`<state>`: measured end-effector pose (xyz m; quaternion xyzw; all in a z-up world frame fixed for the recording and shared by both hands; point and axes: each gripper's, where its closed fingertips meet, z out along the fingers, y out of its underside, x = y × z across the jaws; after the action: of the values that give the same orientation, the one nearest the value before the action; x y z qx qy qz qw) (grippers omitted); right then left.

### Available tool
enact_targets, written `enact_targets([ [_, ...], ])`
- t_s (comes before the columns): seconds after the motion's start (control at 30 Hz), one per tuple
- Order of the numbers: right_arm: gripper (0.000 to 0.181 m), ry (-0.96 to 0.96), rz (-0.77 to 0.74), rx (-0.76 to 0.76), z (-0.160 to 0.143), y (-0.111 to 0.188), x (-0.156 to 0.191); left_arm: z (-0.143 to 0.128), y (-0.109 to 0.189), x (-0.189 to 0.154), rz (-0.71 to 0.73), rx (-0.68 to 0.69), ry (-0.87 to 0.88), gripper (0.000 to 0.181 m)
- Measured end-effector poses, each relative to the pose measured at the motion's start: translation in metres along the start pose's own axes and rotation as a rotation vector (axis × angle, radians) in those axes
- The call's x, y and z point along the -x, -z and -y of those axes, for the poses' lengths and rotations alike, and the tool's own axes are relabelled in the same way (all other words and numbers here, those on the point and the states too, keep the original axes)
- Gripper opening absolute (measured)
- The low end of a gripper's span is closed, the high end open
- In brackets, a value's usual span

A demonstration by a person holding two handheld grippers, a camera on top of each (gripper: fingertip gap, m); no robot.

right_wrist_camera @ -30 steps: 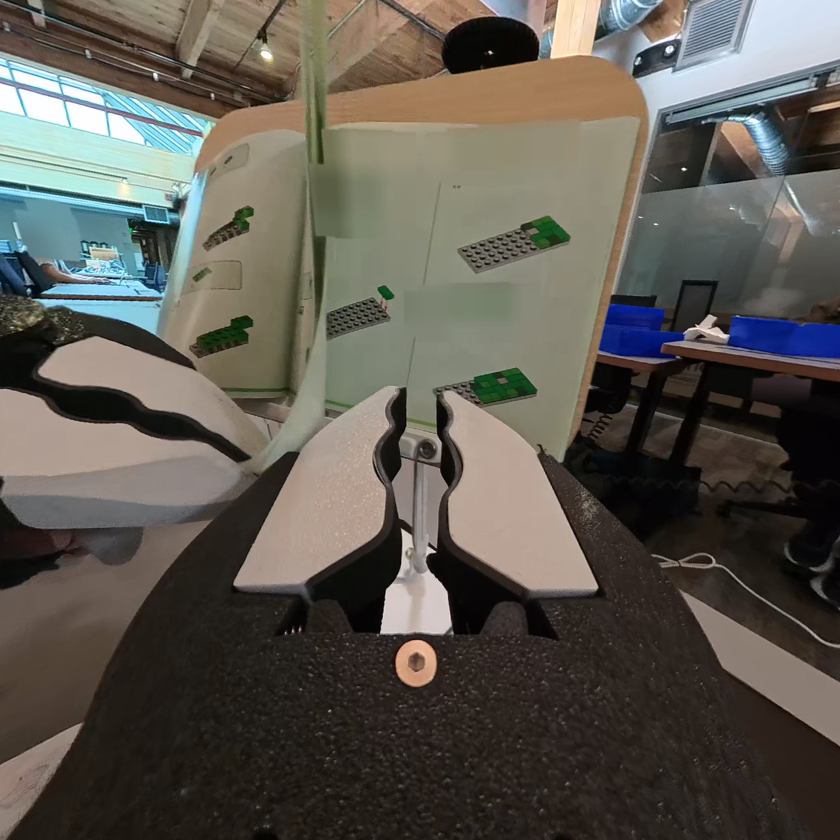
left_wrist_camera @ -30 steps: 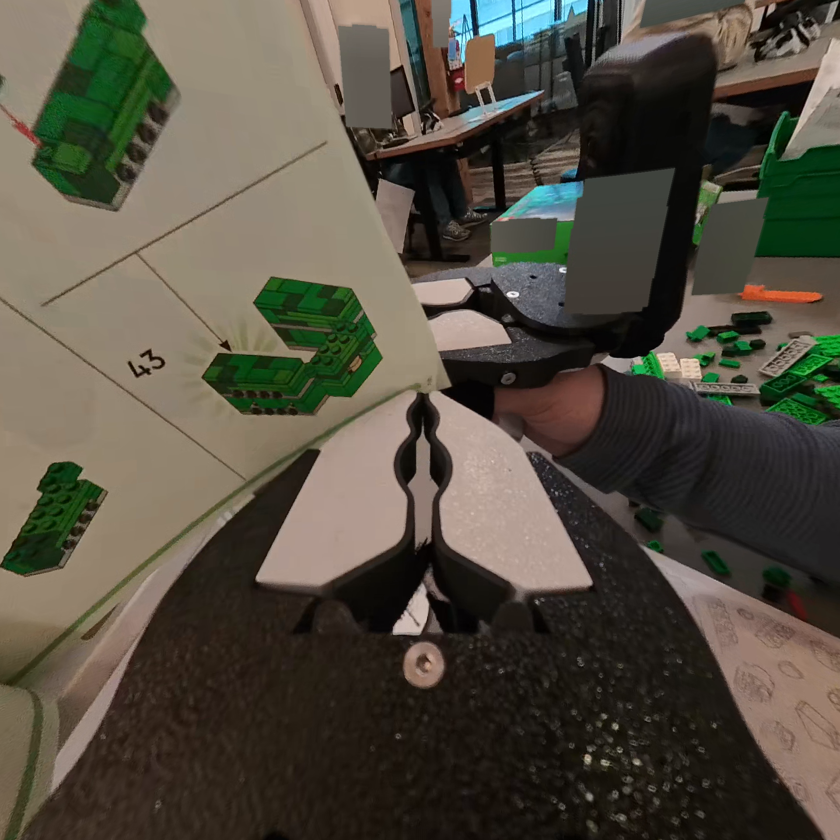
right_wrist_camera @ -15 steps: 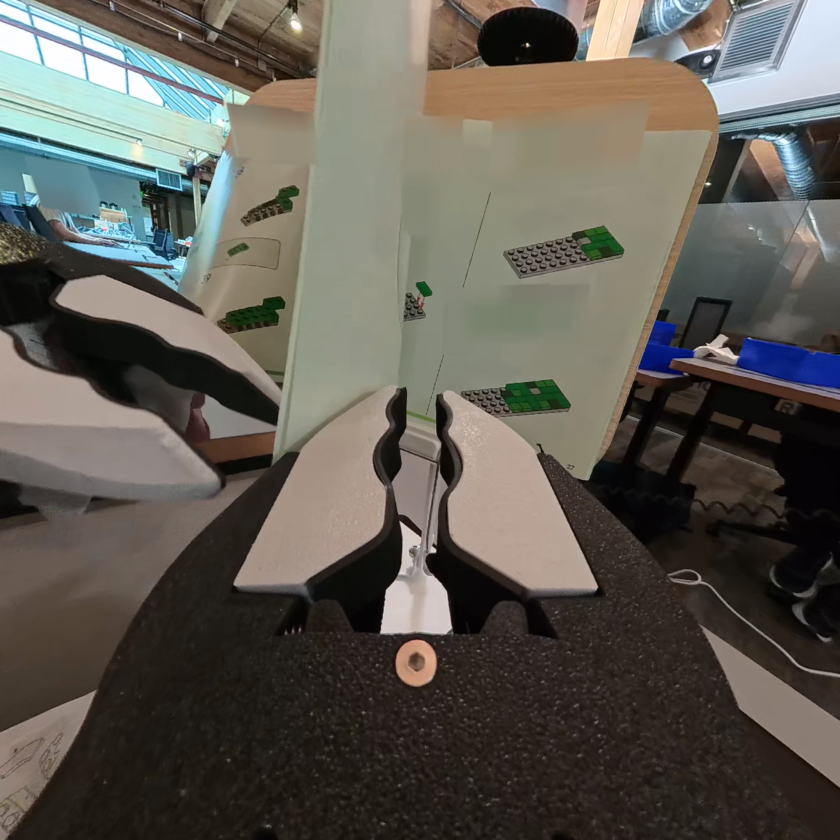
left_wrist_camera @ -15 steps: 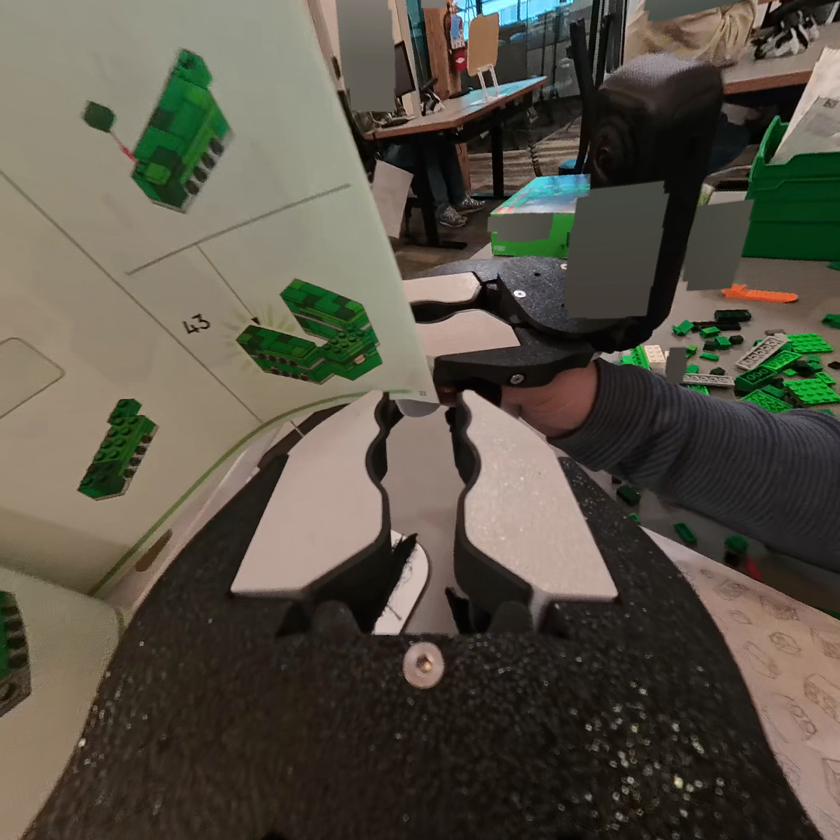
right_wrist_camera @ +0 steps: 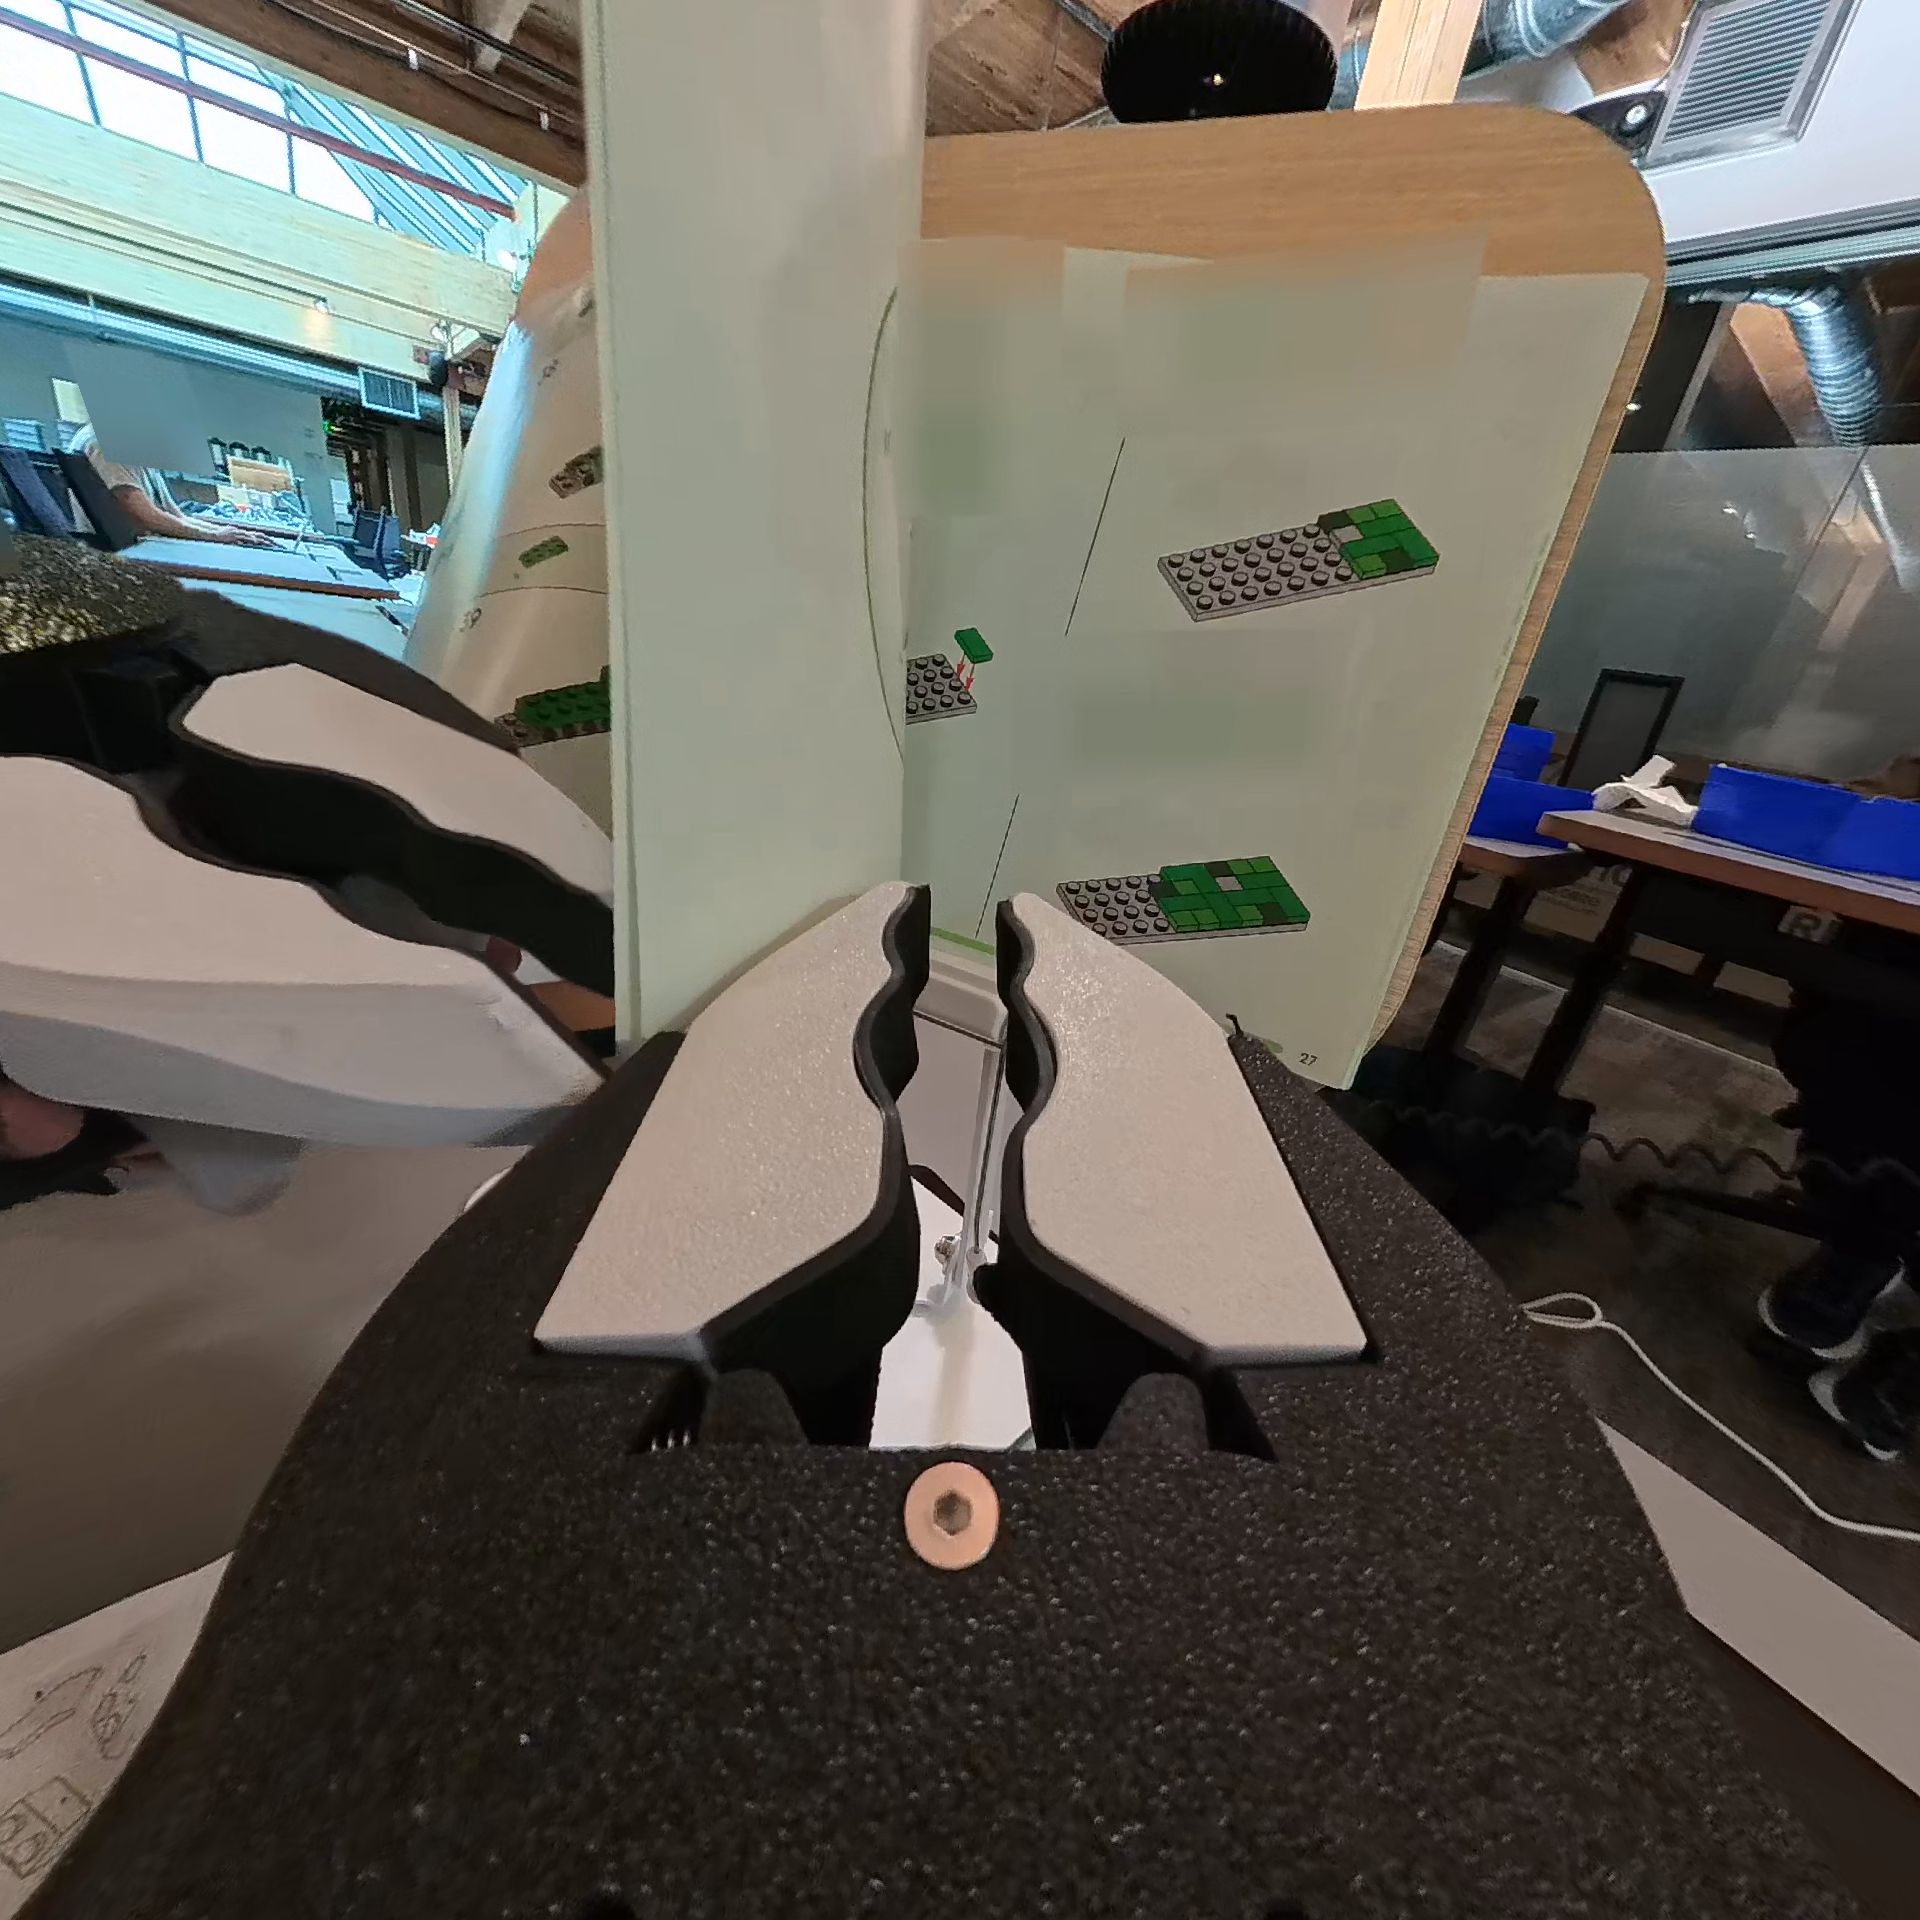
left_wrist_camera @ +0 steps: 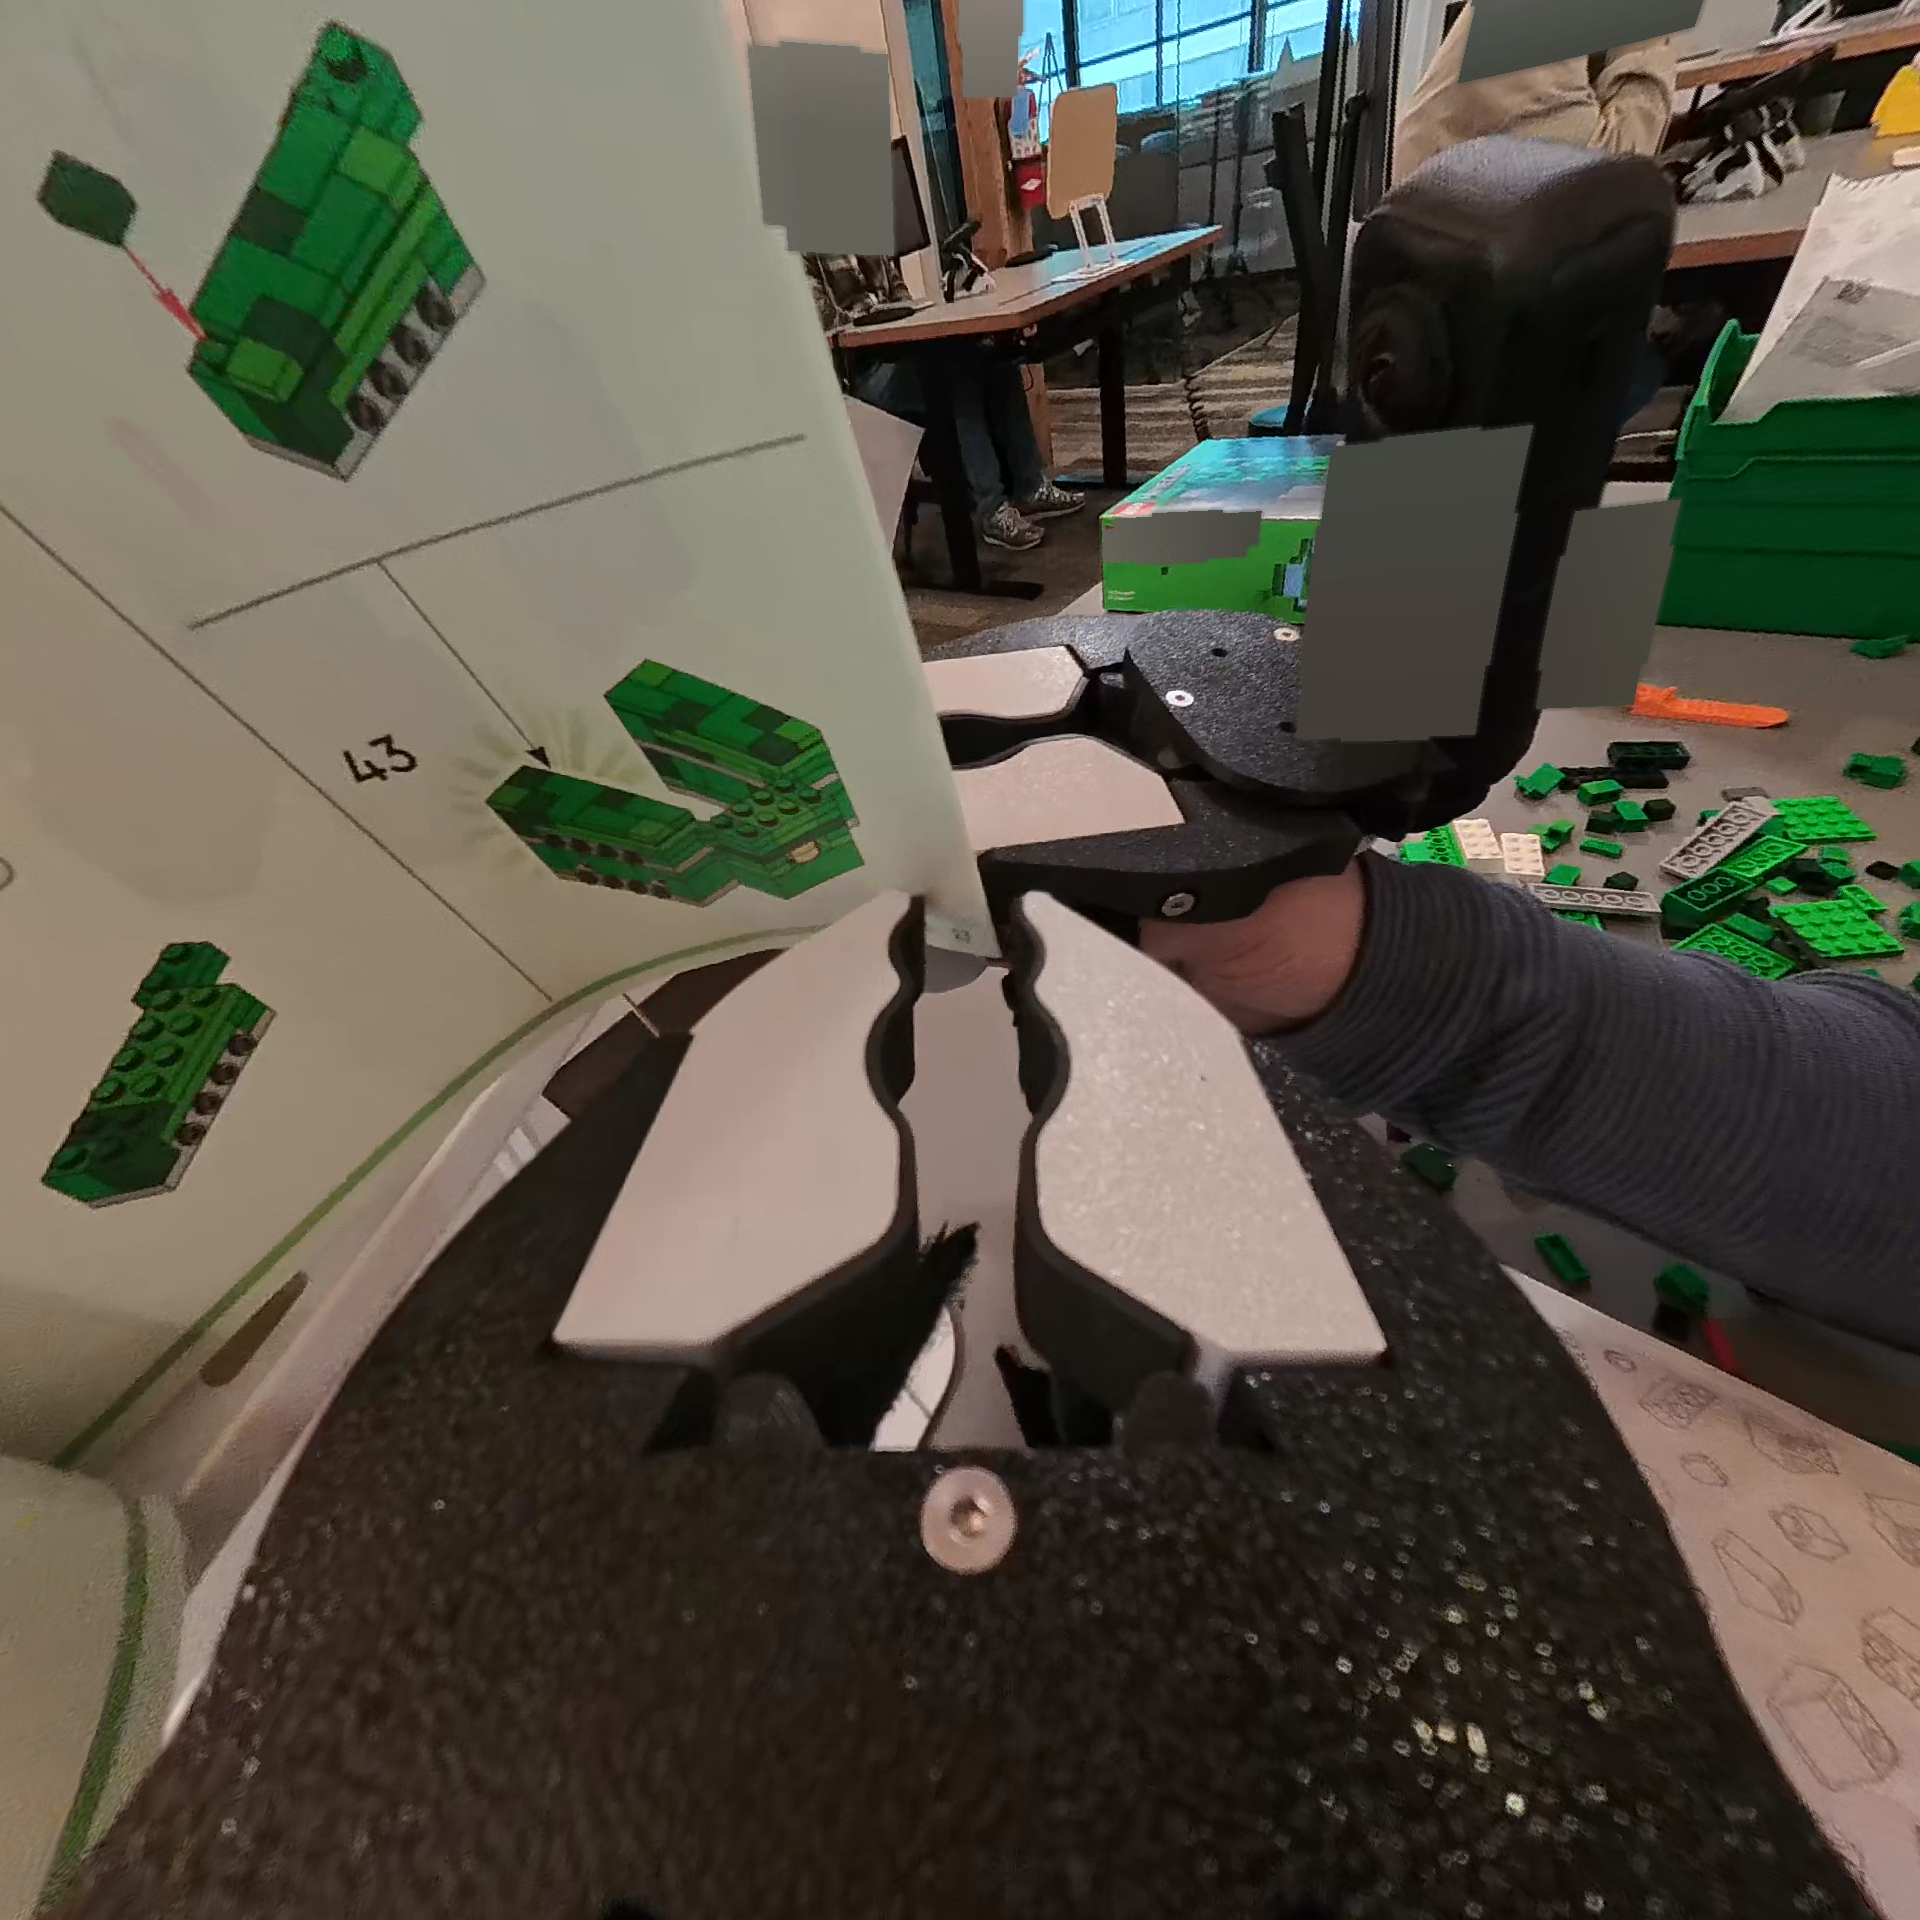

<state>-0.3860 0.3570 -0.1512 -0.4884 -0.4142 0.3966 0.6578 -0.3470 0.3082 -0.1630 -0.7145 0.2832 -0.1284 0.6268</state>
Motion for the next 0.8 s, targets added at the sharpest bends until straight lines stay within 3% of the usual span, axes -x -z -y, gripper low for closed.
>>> enact_targets([
  [0.43, 0.011, -0.014, -0.005, 0.004, -0.0019, 0.0016, -0.0046, 0.0000, 0.0003, 0.0017, 0.005, 0.000, 0.009, 0.001],
  [0.8, 0.011, -0.016, -0.006, 0.011, -0.0038, 0.0018, -0.0057, -0.0025, -0.0036, 0.0041, 0.025, 0.014, 0.013, 0.007],
])
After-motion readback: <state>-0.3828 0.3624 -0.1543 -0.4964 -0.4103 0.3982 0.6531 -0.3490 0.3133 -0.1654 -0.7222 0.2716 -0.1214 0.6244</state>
